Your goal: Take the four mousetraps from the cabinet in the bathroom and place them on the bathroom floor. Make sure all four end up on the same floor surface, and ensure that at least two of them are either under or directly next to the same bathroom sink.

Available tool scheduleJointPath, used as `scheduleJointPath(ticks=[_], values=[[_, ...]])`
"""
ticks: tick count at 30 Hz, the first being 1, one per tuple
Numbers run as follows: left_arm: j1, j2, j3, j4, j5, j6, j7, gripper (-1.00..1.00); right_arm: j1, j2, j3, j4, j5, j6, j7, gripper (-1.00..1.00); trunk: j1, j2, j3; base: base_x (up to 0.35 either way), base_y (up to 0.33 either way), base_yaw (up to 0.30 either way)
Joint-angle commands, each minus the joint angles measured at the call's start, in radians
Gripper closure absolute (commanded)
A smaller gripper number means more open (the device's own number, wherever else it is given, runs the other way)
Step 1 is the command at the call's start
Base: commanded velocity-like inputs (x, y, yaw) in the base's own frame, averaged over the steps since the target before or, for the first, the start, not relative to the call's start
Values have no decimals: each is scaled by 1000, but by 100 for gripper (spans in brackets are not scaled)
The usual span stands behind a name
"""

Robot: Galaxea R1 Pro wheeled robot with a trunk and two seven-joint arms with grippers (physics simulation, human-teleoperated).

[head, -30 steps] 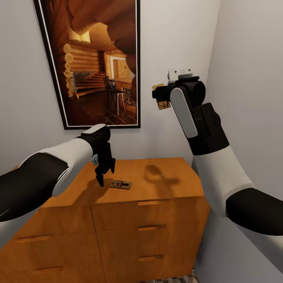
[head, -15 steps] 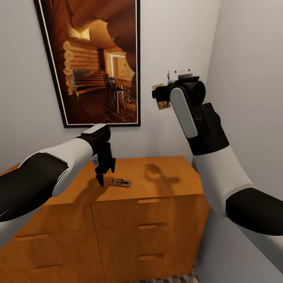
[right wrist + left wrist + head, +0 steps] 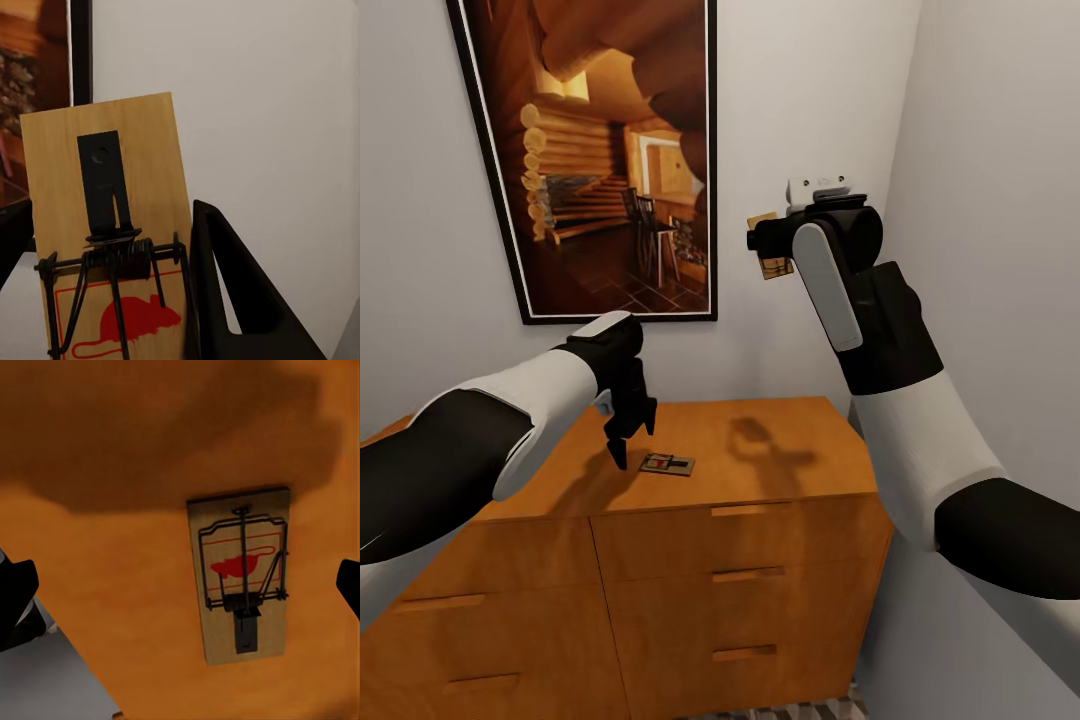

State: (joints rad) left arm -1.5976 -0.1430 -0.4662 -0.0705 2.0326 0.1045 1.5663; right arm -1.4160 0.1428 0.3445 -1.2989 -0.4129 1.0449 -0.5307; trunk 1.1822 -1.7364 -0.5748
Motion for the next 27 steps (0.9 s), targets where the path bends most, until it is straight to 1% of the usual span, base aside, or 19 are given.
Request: scheduleJointPath(ticks=[1, 24, 27], values=[[-1, 0, -8, 0, 8, 11, 4, -100, -1, 0, 1, 0, -12, 2, -12, 100, 0, -1, -1, 0, 0, 0], [-1, 1, -9, -2, 7, 11, 5, -100, 0, 0, 1, 0, -12, 2, -12, 100, 0, -1, -1, 0, 0, 0], [-1, 1, -9, -2, 6, 11, 5, -100, 0, 0, 1, 0, -12, 2, -12, 100, 0, -1, -1, 99, 0, 0]])
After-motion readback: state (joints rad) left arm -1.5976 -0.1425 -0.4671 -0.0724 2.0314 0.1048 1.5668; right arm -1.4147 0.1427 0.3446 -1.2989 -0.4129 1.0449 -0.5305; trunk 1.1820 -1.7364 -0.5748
